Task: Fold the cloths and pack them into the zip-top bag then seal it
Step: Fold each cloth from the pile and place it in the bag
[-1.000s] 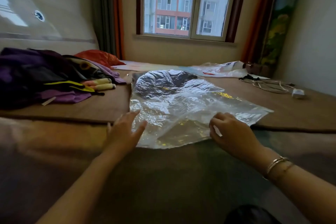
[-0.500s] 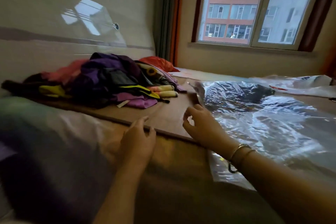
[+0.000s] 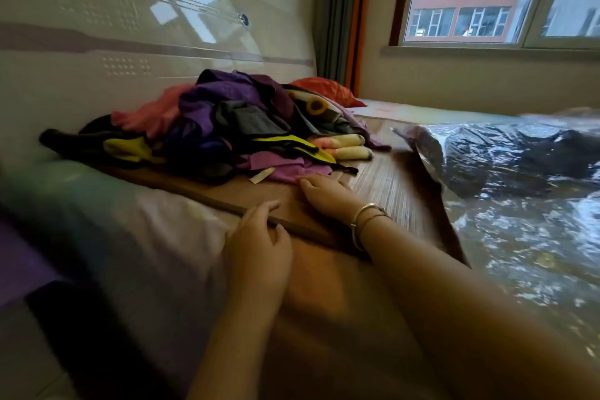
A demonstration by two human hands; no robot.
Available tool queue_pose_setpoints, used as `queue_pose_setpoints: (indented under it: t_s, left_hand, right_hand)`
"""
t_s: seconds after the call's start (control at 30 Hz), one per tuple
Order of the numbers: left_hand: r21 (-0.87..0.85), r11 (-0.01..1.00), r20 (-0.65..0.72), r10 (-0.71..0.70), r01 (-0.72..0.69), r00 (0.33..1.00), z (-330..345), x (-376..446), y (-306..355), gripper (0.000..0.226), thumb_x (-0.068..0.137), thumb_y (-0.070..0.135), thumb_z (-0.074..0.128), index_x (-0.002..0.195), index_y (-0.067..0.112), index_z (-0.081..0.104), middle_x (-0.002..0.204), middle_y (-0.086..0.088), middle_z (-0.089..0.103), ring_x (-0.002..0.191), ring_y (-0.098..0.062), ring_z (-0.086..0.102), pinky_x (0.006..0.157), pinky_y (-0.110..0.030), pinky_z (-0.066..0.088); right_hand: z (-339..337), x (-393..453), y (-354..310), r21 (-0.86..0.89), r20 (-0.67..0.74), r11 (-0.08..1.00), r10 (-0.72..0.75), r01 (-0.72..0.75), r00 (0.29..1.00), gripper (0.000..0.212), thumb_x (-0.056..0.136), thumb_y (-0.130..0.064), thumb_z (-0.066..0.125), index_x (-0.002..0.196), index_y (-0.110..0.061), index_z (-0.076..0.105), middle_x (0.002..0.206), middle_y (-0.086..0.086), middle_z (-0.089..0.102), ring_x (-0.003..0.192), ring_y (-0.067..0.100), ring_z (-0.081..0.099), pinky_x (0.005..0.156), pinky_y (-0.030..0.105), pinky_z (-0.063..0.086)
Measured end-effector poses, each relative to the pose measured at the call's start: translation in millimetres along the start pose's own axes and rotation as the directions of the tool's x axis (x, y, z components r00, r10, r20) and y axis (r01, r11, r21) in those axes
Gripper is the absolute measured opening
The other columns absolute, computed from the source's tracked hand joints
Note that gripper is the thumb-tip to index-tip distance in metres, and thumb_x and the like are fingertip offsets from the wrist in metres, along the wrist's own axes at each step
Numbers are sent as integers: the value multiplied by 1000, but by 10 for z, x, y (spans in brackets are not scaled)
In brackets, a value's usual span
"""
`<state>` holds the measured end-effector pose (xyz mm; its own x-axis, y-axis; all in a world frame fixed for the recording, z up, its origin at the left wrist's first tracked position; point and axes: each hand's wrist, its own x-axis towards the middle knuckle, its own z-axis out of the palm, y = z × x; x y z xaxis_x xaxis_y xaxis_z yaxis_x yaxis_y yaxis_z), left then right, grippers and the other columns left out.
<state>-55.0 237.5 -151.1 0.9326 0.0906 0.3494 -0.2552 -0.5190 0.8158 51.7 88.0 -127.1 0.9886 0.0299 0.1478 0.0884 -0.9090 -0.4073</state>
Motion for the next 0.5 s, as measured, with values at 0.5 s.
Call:
queue_pose_setpoints:
  t_s: [0.5]
  left_hand:
    - [-60, 994, -39, -92, 89, 995, 118, -201, 273, 36, 93, 19, 53, 124, 37, 53, 124, 0, 58, 108, -22, 57, 88, -43, 53]
  right_hand:
    - [-362, -604, 163, 173, -14, 984, -36, 37, 999, 29, 101, -24, 38, 122, -13, 55, 112, 7, 59, 90, 15, 52, 78, 28, 39]
